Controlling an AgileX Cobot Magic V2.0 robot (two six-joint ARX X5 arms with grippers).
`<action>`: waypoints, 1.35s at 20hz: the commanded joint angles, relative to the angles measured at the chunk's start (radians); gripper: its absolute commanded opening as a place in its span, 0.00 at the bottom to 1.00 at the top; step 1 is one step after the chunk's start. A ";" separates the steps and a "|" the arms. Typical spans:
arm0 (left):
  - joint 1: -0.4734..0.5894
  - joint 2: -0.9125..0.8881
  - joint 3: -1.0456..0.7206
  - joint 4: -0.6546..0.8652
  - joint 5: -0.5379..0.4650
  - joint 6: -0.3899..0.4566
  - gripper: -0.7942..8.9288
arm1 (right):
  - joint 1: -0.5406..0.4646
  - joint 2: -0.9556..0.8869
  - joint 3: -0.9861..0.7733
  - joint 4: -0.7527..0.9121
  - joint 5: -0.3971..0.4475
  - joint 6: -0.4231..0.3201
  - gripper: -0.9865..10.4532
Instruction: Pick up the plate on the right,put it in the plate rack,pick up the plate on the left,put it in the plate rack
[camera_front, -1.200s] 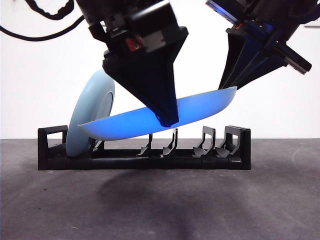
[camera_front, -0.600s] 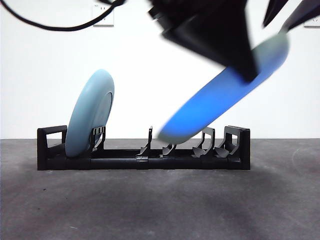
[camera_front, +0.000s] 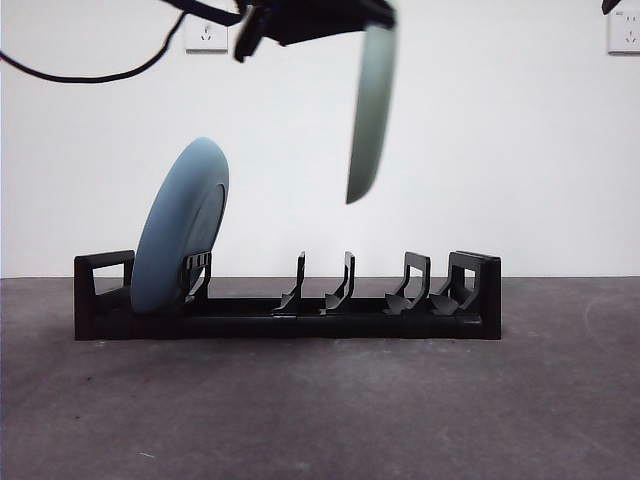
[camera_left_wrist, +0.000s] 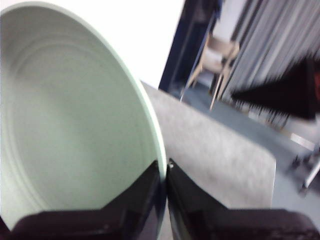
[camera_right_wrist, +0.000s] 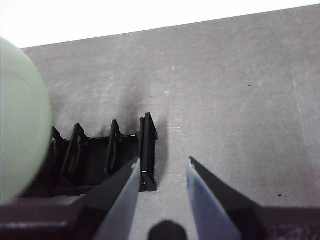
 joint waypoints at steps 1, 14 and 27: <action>0.061 0.015 -0.003 0.058 0.044 -0.079 0.07 | 0.000 0.002 0.002 0.006 0.003 -0.011 0.22; 0.152 0.259 0.107 0.056 0.088 -0.115 0.07 | 0.000 0.002 0.002 0.005 0.003 -0.011 0.22; 0.124 0.295 0.107 -0.151 0.050 0.021 0.31 | 0.000 0.016 0.002 0.005 0.000 -0.007 0.22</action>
